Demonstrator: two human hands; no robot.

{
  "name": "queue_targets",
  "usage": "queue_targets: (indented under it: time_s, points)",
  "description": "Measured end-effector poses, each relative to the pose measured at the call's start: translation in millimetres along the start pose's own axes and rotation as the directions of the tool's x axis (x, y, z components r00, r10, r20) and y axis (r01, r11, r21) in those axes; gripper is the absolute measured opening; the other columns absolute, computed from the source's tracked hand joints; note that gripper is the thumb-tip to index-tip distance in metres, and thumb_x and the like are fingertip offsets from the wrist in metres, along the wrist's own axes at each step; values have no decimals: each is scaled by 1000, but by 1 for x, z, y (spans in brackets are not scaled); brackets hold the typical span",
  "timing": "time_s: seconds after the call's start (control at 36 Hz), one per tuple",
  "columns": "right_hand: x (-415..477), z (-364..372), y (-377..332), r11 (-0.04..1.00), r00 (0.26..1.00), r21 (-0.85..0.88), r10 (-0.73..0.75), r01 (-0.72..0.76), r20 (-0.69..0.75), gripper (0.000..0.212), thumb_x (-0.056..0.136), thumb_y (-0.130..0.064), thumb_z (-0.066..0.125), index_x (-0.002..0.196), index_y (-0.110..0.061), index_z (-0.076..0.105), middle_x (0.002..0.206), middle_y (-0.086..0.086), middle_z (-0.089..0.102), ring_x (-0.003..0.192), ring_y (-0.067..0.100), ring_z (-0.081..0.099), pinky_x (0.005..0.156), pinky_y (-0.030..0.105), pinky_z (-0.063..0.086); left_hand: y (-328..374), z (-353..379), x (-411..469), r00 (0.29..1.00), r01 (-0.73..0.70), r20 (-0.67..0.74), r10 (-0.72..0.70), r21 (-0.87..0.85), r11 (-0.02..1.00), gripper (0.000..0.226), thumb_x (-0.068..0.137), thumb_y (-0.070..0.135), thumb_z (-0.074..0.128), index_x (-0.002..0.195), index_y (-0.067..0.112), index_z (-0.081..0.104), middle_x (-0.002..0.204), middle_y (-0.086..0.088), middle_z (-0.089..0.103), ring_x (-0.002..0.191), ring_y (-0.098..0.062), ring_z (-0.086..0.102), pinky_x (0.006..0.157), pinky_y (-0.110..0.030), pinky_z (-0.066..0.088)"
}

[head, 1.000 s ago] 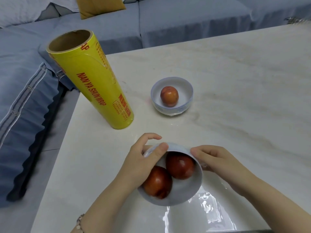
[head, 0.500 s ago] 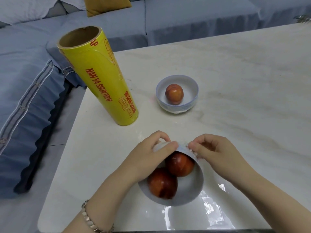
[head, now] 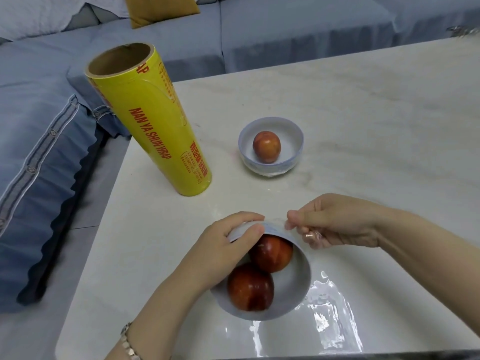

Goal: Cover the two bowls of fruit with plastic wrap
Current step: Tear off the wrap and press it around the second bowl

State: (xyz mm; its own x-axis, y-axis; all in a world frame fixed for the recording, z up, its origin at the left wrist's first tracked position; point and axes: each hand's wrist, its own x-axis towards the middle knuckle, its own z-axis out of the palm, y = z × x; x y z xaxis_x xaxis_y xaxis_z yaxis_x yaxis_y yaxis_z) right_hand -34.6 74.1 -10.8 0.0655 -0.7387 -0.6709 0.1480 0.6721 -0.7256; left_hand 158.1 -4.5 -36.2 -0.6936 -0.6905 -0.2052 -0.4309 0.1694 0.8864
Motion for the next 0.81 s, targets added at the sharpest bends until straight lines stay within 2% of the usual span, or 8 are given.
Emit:
queue_targets:
  time_s: [0.06, 0.14, 0.22, 0.31, 0.39, 0.56, 0.69, 0.81]
  points:
    - [-2, -1, -1, 994, 1000, -106, -11, 12, 7, 26, 61, -36, 68, 69, -10, 68, 51, 0, 50, 43, 7, 44, 49, 14, 44, 1, 0, 0, 1000, 16, 14, -16, 11, 1000, 27, 67, 59, 52, 88, 49, 64, 101, 38, 63, 101, 15, 55, 84, -1, 38]
    - [-3, -2, 3, 975, 987, -168, -157, 148, -45, 15, 70, -25, 71, 60, -14, 67, 55, 3, 53, 50, 10, 45, 54, 17, 40, 0, 0, 2, 1000, 18, 18, -19, 11, 1000, 33, 63, 64, 50, 89, 50, 65, 103, 36, 63, 104, 14, 55, 89, -5, 39]
    - [-1, -2, 11, 923, 910, -111, -383, 369, -158, 7, 68, -15, 72, 63, -13, 70, 66, -3, 66, 60, 5, 58, 60, 10, 46, -2, 0, 3, 999, 15, 33, -15, -1, 1000, 39, 63, 64, 51, 92, 45, 67, 104, 28, 67, 105, 8, 58, 96, -18, 43]
    - [5, 4, 20, 872, 859, 33, -475, 489, -191, 4, 68, -10, 70, 64, -10, 70, 90, -10, 74, 86, 0, 68, 70, 8, 49, 0, 0, 5, 997, 6, 73, -7, 13, 1000, 39, 64, 63, 52, 94, 45, 68, 106, 24, 68, 107, 4, 58, 97, -22, 44]
    - [11, 13, 25, 820, 838, 197, -492, 537, -238, 16, 63, -18, 66, 67, -2, 68, 87, 5, 76, 86, 13, 70, 76, 18, 55, 5, 0, 6, 996, -22, 92, 20, 24, 999, 25, 63, 61, 51, 84, 59, 64, 99, 32, 67, 100, 11, 59, 87, -8, 42]
    - [28, 35, 23, 768, 821, 348, -386, 538, -420, 11, 77, -1, 64, 67, 3, 66, 57, 6, 68, 53, 15, 64, 55, 21, 53, -1, -2, 4, 995, -70, 77, 70, 2, 998, 22, 66, 57, 52, 85, 61, 64, 103, 31, 66, 102, 8, 60, 88, -9, 43]
    - [39, 43, 21, 837, 835, 315, -265, 447, -482, 12, 75, -6, 71, 64, 0, 69, 54, 2, 67, 51, 11, 60, 53, 17, 51, -6, -3, 3, 995, -88, 40, 87, 2, 996, 26, 68, 58, 52, 90, 57, 65, 106, 23, 68, 103, 4, 60, 89, -13, 44]
    - [37, 41, 25, 900, 850, 212, -250, 380, -463, 13, 74, -10, 73, 67, 1, 71, 51, 1, 66, 46, 9, 59, 47, 16, 49, -5, -4, -1, 992, -120, 45, 118, 42, 992, 27, 69, 56, 49, 92, 67, 58, 107, 31, 62, 102, 8, 57, 85, -5, 39]
